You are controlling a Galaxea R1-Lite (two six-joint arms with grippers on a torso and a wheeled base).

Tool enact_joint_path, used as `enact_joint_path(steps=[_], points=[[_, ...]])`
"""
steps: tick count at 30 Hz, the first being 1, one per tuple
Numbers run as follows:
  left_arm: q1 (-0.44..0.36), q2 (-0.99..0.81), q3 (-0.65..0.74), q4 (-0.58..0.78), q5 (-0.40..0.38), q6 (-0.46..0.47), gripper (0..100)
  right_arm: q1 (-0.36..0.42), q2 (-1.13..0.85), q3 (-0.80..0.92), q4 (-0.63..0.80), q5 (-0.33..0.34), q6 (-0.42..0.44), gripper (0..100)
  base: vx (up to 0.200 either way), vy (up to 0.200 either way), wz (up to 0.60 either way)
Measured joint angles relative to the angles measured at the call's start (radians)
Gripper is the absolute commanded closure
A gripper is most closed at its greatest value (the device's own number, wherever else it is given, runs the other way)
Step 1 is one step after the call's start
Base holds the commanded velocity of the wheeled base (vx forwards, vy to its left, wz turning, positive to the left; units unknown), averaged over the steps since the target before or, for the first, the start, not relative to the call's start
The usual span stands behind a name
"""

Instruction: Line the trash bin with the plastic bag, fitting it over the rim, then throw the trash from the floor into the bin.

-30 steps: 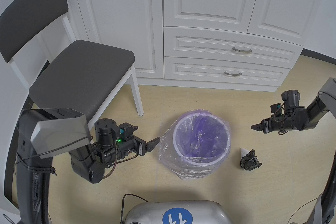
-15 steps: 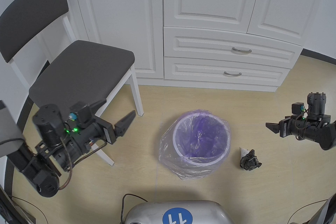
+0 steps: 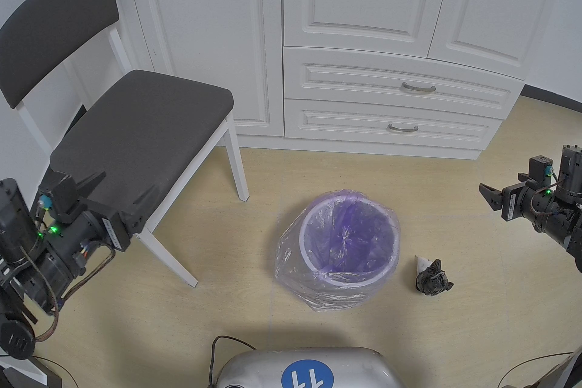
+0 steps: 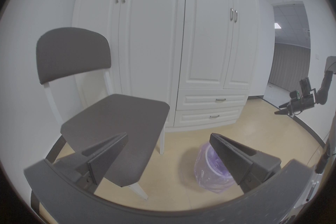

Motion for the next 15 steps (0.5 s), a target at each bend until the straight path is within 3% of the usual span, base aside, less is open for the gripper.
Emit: enact_joint_path(steps=[6,11,15], points=[[0.006,-0.127,0.010,0.024,-0.001,-0.007,0,0.018,-0.019,0.001,0.001,-0.038,-0.001,0,-0.033,0.000,0.00],[0.005,-0.190,0.026,0.032,-0.083,-0.025,0,0.021,0.005,-0.011,0.010,-0.040,0.001,0,-0.200,0.000,0.00],[0.005,-0.218,0.045,0.034,-0.151,-0.060,0,0.018,0.030,-0.018,0.010,-0.039,0.002,0,0.000,0.000,0.00]])
